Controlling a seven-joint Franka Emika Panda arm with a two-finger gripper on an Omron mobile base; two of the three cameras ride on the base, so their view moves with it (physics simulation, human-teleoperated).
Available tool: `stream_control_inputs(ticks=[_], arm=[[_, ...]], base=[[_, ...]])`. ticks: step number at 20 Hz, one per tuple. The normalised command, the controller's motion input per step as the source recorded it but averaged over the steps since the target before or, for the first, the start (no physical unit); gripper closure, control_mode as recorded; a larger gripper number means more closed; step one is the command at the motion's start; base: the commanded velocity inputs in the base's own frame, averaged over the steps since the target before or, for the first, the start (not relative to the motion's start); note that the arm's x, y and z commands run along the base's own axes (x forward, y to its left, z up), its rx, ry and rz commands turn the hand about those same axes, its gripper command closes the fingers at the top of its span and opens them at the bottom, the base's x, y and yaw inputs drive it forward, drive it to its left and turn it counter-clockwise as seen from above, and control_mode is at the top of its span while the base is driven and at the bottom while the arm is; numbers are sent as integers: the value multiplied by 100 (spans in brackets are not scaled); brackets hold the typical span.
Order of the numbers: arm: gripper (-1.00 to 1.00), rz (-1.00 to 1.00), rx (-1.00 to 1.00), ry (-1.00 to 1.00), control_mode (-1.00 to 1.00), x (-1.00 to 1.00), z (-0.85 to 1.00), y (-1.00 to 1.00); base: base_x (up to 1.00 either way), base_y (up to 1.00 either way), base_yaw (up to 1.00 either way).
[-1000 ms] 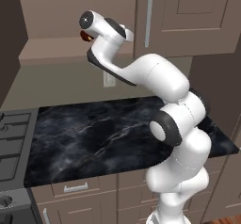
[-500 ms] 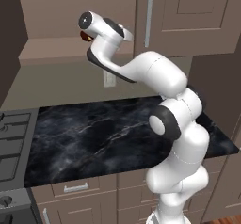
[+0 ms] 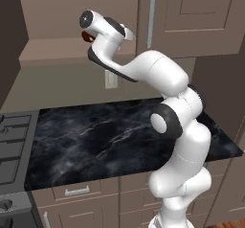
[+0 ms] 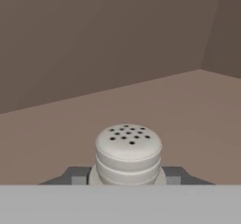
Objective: The dining table condiment station is running low on shaker. Refill the condiment station by opening the cabinet and taking the shaker from the cabinet and placing it on the dining table.
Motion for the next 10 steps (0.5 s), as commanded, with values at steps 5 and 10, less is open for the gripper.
stream_control_inputs(ticks=[5,10], arm=[[100,0,-2,-8,-100,-26,-3,15],[100,1,-6,-11,-100,-90,0,25]], base=[[0,0,0],[0,0,0]])
